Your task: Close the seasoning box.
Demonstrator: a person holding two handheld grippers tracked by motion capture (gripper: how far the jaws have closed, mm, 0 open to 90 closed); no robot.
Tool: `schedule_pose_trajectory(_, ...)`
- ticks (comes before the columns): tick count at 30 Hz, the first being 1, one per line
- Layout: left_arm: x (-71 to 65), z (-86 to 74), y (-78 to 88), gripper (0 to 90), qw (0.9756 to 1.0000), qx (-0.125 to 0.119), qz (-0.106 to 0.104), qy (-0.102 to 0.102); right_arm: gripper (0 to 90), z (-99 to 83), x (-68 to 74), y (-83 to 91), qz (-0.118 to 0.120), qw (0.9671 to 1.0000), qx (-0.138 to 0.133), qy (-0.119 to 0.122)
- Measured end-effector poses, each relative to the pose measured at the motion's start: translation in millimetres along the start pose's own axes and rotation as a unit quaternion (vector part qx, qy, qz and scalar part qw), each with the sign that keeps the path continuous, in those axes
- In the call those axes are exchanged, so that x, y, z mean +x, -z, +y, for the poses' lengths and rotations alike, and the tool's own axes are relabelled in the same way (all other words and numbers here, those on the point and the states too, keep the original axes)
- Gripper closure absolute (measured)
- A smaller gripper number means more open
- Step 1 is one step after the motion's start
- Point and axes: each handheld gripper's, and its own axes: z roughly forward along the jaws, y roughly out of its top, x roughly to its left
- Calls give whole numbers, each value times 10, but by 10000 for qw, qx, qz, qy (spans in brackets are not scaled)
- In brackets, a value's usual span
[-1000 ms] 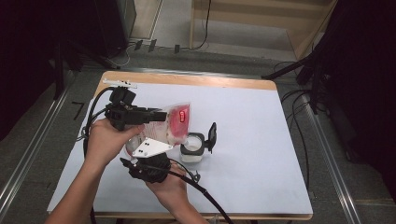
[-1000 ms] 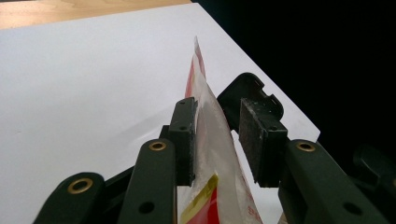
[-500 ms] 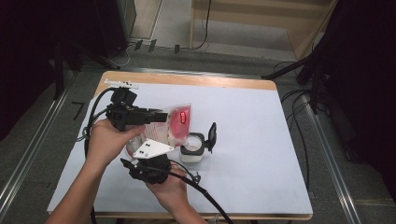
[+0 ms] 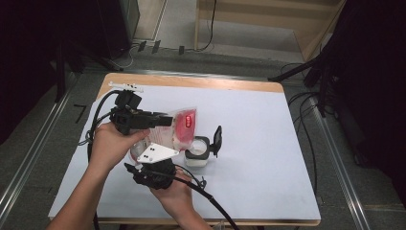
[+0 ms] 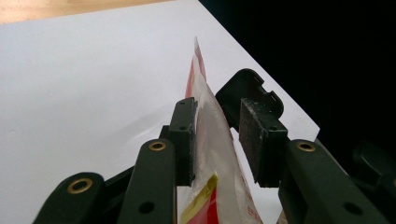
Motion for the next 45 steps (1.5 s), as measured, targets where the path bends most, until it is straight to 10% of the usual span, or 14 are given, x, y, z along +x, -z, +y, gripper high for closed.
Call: schedule_pose_trajectory(45, -3, -4, -18, 671, 10000, 18, -30, -40, 643, -9, -5, 3, 4, 10000, 4, 4)
